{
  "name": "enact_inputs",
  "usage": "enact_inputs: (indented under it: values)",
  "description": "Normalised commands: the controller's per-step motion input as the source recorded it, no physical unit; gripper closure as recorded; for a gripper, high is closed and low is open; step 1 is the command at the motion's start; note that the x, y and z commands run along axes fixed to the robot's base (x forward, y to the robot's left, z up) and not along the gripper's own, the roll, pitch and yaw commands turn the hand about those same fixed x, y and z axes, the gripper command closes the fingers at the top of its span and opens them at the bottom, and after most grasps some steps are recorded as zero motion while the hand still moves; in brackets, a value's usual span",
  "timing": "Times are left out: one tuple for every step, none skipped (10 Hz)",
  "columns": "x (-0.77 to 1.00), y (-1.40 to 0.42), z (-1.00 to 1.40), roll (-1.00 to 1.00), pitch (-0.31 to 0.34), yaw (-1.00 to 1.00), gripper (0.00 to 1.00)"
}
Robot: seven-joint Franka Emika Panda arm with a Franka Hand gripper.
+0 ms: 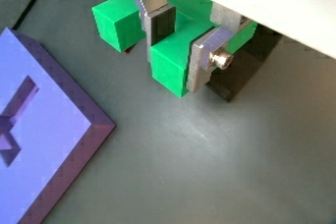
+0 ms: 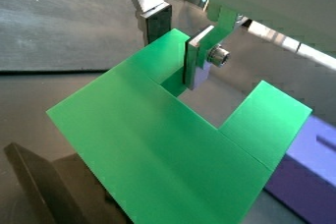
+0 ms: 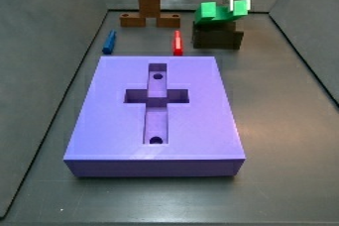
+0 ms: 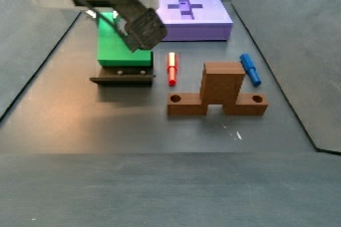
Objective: Pick up the green object. Move up. Place the green object on the fixture. Regrasp the green object. Move to above the board. Insert the green object.
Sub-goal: Place the green object on the fixture.
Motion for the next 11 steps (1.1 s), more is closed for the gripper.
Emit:
enact_inputs:
  values:
    - [0.27,0.23,0.00,-0.85,0.009,-0.10,1.00]
    - [0.16,0.23,-0.19,-0.85,0.000,-0.12,1.00]
    - [0.07,0.16,-0.18,-0.71,0.000,-0.15,1.00]
    - [0.01,0.08,-0.10,-0.58,0.000,-0.14,1.00]
    - [0.04,0.00,-0.07,-0.38,0.000,-0.18,1.00]
    - [0.00,0.00,-0.03,-0.14,0.020,-0.22,1.00]
    - [0.00,0.01,-0.01,0.00,0.040,-0.28,1.00]
    - [0.00,0.03,0.00,0.14,0.120,-0.35,1.00]
    - [0.06,0.06,-0.03,0.13,0.166,-0.36,1.00]
    - [0.04,0.05,-0.11,0.04,0.151,-0.27,1.00]
    - [0.05,0.02,-0.19,0.00,0.134,-0.20,1.00]
